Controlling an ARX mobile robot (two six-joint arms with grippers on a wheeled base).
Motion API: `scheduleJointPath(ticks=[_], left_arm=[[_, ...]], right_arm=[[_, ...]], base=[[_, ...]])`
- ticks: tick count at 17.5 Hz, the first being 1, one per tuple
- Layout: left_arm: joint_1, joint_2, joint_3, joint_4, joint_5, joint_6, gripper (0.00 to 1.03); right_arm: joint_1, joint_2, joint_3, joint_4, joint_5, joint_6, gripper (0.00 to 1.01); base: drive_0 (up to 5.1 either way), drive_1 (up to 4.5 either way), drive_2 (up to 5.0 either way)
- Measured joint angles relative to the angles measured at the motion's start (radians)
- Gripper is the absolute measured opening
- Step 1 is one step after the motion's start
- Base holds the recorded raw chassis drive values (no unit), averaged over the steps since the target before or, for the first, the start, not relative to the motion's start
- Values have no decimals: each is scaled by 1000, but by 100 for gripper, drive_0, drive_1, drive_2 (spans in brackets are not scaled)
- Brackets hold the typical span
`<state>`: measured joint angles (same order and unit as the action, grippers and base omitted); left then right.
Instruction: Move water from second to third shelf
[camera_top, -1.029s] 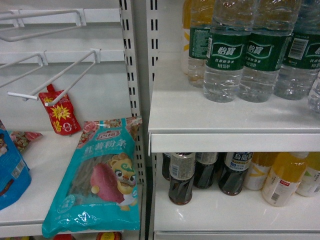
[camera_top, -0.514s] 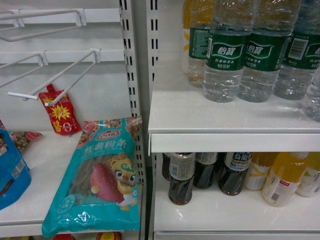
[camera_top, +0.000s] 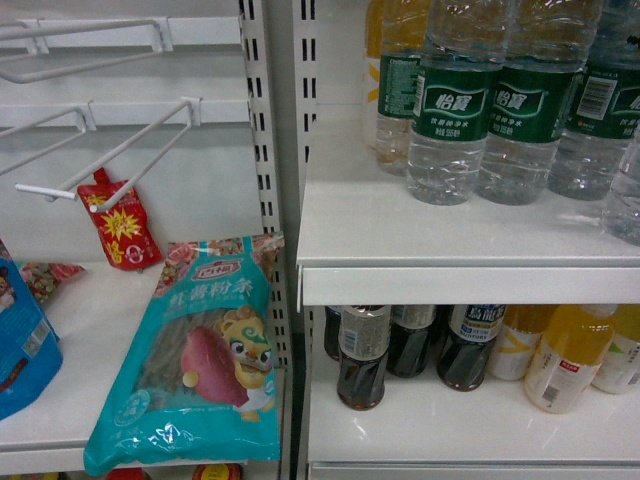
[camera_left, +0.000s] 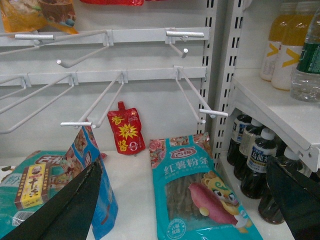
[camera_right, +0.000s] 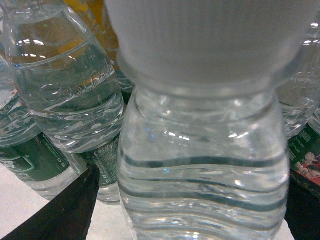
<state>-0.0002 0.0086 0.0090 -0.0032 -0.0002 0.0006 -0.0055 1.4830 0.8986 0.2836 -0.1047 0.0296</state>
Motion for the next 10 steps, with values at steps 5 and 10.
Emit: scheduleJointPath(ticks=[5,10], left_arm=[[0,0,0,0,0,0,98],[0,0,0,0,0,0,98]], right_arm=[[-2,-25,-2,-22,-21,5,98],[-22,-119,-60,-51,-53,0,98]], base=[[0,0,0],[0,0,0]])
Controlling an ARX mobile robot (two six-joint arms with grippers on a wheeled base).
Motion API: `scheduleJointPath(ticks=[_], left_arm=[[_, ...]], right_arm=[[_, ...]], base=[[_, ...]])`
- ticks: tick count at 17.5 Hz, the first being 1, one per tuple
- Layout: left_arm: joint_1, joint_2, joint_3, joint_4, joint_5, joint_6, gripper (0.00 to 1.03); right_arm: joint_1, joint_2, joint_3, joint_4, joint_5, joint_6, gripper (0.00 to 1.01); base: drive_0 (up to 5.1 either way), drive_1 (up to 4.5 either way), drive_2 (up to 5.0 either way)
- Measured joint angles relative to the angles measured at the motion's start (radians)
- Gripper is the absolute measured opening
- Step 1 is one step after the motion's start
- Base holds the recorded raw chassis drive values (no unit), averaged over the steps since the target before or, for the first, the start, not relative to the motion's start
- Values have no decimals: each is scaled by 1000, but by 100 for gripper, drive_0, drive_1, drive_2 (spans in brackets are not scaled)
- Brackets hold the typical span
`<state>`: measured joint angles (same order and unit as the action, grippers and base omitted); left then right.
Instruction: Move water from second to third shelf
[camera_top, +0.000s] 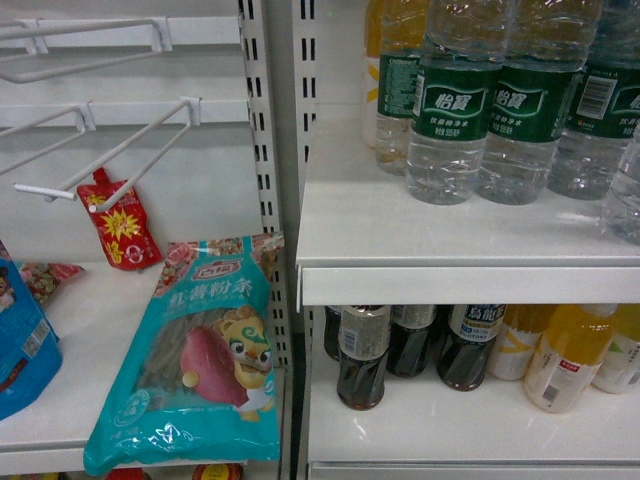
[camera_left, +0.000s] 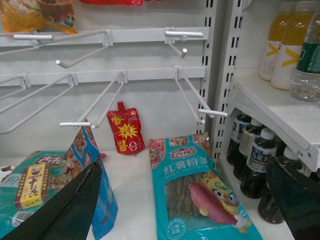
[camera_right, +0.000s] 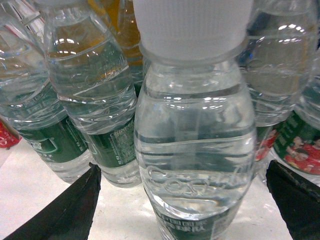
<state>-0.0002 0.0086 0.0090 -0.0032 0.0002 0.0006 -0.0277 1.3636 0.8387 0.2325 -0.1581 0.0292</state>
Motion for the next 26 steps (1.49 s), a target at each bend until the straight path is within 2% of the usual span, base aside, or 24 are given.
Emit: scheduleJointPath(ticks=[4,7,8,9,10,12,13,14,16,18,22,24,26], left_arm=[[0,0,0,0,0,0,98],[0,0,0,0,0,0,98],[0,0,0,0,0,0,98],[0,0,0,-1,0,0,98],[0,0,0,0,-1,0,98],[0,0,0,0,0,0,98],[0,0,0,0,-1,0,98],[0,0,0,0,0,0,98],[0,0,0,0,-1,0,98],[0,0,0,0,0,0,98],[0,0,0,0,0,0,98],[0,0,0,0,-1,0,98],[0,0,0,0,0,0,98]], right_arm=[[-21,-130,-56,-4,-25,-20,98],[-69,-242,-137,-36,-50,-19,98],[-71,-301,-230,143,24,-22,87],[-72,-366,-304,216,47,-23,78],[-71,-444,-367,213,53,-23,69],[-47,-628,-497,111,87,-23,45],[17,-736,-547,34,149,-23,32],[35,-829,-579,-21,143,-24,23],[26,-1028,-662,-85,157,-26,3],[27,-1114,-733,-99,158,-27,2],[27,-1165,-761,-105,158,-27,2],[27,-1270,-780,-238,158,-27,2],[27,-1320,-786,-233,158,-27,2]], base=[[0,0,0],[0,0,0],[0,0,0],[0,0,0],[0,0,0],[0,0,0],[0,0,0],[0,0,0],[0,0,0],[0,0,0],[0,0,0],[0,0,0],[0,0,0]])
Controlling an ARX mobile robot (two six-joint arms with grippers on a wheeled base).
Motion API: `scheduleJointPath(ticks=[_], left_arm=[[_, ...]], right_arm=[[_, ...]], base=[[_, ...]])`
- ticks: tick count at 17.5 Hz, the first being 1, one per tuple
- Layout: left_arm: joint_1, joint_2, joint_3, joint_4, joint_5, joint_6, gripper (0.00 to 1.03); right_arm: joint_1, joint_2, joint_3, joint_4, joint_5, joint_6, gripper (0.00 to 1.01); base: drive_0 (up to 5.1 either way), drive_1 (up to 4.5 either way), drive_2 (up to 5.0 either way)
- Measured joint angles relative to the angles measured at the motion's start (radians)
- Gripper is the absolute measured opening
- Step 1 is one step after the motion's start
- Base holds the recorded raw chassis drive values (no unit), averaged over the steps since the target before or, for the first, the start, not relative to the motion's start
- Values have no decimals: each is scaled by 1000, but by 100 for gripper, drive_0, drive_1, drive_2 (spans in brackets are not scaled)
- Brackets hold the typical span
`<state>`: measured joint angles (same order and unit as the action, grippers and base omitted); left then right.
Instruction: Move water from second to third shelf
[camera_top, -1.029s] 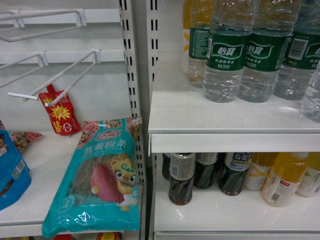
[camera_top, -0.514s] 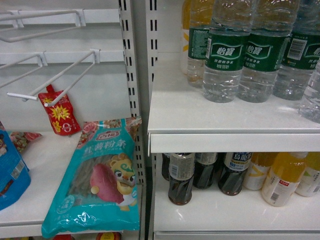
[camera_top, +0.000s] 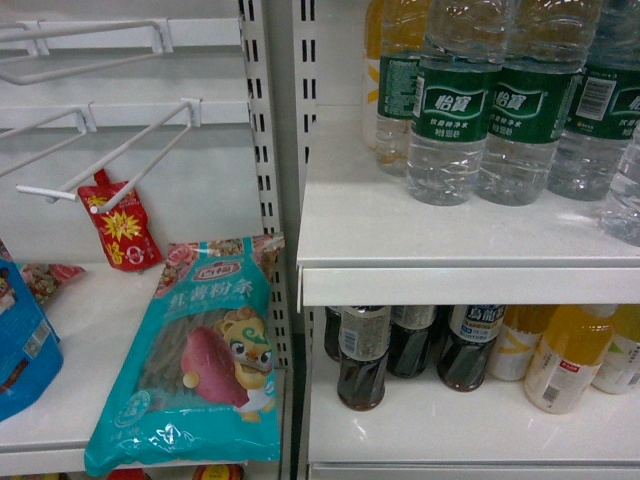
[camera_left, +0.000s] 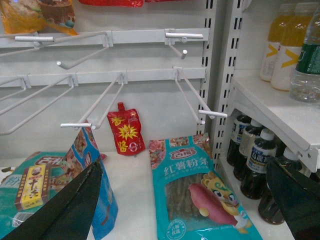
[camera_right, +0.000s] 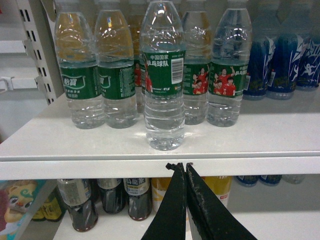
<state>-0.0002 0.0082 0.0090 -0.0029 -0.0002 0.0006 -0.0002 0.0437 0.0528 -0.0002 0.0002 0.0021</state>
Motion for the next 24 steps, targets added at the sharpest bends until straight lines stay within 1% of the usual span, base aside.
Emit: scheduleJointPath(ticks=[3,4,10,11,13,17,21,24], left_arm=[[0,0,0,0,0,0,98],[0,0,0,-1,0,0,98],[0,0,0,0,0,0,98],[0,0,0,0,0,0,98],[0,0,0,0,0,0,98],[0,0,0,0,0,0,98],[0,0,0,0,0,0,98],[0,0,0,0,0,0,98]], right_arm=[[0,-11,-15,2,0,0,2],[0,-41,-40,-2,-1,0,2],[0,-39,-40,-4,0,0,2],[0,-39,-40,-4,0,-1,3],[0,-39,-40,-4,0,0,21],[0,-39,-40,-4,0,0,61],[0,-39,-40,-4,0,0,98],[0,-39,-40,-4,0,0,98]], base=[[0,0,0],[0,0,0],[0,0,0],[0,0,0],[0,0,0],[0,0,0],[0,0,0],[0,0,0]])
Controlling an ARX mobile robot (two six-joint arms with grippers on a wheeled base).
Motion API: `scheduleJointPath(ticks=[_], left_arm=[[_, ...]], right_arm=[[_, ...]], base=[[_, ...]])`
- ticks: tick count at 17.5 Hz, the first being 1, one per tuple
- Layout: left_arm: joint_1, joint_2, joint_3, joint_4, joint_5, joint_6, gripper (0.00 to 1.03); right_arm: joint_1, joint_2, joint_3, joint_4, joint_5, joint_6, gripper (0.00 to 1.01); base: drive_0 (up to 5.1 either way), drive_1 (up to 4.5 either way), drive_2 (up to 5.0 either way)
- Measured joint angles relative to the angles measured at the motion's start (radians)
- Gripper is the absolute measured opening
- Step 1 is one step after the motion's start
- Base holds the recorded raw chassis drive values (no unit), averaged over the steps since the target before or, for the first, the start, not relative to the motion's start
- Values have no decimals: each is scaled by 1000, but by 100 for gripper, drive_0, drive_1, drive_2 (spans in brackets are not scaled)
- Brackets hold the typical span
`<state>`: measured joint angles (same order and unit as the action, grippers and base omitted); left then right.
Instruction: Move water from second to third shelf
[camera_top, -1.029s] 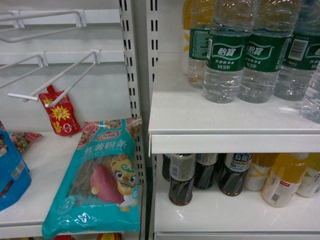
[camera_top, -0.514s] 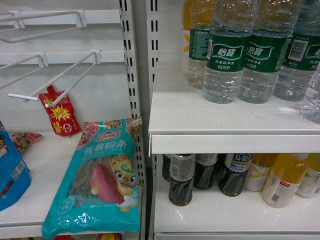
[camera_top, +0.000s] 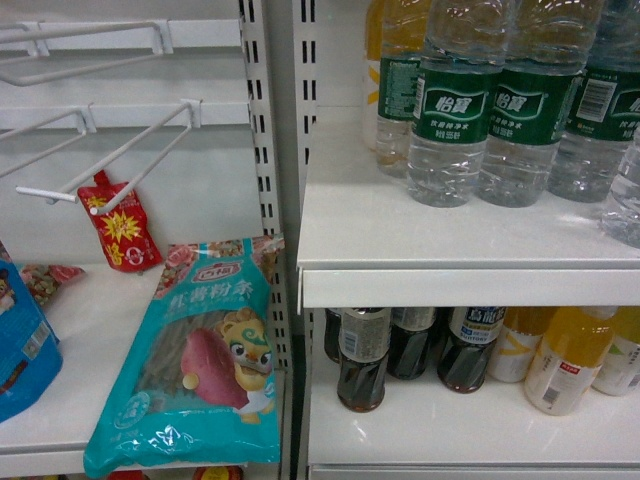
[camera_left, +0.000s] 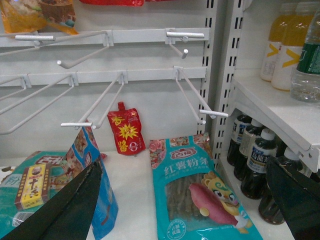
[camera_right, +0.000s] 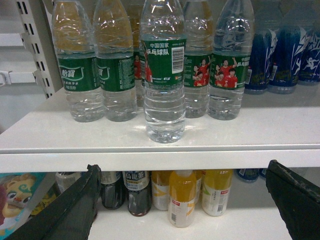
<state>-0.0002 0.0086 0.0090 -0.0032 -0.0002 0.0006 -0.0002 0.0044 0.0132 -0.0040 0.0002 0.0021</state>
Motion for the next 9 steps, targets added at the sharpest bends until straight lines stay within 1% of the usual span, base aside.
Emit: scheduleJointPath(ticks=[9], left_arm=[[0,0,0,0,0,0,98]], right_arm=[[0,0,0,1,0,0,98]], base=[[0,0,0]])
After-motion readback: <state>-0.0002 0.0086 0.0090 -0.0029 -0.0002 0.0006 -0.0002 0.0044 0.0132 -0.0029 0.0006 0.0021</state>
